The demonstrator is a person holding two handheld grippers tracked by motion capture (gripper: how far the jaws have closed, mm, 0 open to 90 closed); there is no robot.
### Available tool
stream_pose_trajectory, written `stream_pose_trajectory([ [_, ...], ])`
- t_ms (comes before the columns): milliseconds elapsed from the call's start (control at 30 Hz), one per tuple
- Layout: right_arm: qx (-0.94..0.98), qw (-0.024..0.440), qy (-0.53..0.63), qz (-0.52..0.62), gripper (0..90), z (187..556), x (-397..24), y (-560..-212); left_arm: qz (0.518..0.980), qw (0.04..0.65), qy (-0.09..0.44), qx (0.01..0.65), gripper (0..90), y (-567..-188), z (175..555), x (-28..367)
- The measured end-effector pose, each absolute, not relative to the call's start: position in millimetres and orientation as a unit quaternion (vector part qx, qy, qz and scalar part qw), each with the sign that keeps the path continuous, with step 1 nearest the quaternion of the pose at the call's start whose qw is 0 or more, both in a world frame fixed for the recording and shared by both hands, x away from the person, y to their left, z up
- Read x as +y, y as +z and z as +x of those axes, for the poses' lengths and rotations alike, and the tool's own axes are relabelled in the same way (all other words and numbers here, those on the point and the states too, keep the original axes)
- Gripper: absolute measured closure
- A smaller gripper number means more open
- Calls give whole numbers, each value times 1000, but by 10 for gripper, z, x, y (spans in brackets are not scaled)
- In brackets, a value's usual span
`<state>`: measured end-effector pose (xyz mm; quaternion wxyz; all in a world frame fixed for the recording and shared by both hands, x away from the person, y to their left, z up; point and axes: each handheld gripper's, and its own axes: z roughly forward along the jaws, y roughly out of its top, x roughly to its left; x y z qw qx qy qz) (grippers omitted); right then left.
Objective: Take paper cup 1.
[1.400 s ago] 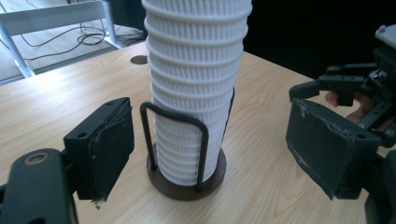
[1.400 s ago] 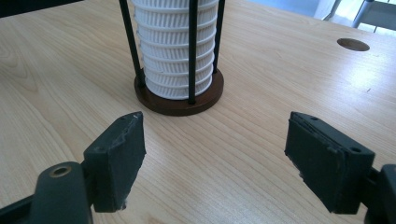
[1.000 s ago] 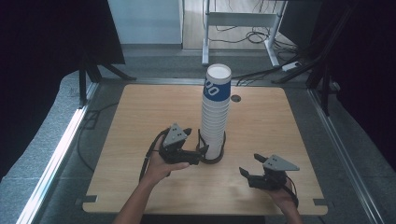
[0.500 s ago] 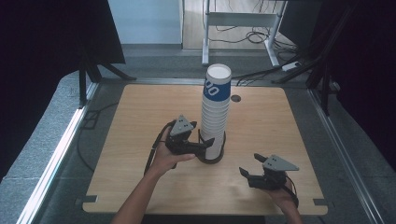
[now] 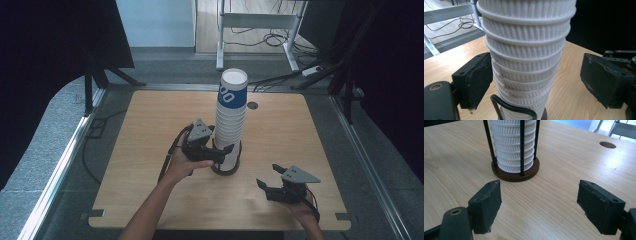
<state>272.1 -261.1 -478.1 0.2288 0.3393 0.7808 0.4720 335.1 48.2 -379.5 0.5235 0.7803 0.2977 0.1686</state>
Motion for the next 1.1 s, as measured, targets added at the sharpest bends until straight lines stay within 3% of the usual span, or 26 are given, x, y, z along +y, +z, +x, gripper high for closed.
stream_pose_trajectory([
  [567, 778, 235, 471, 343, 199, 2724, -2615, -4787, 781, 516, 166, 309, 105, -3867, 3591, 328],
  [1100, 759, 211, 506, 349, 198, 2716, -2623, -4745, 786, 508, 172, 308, 124, -3895, 3610, 285],
])
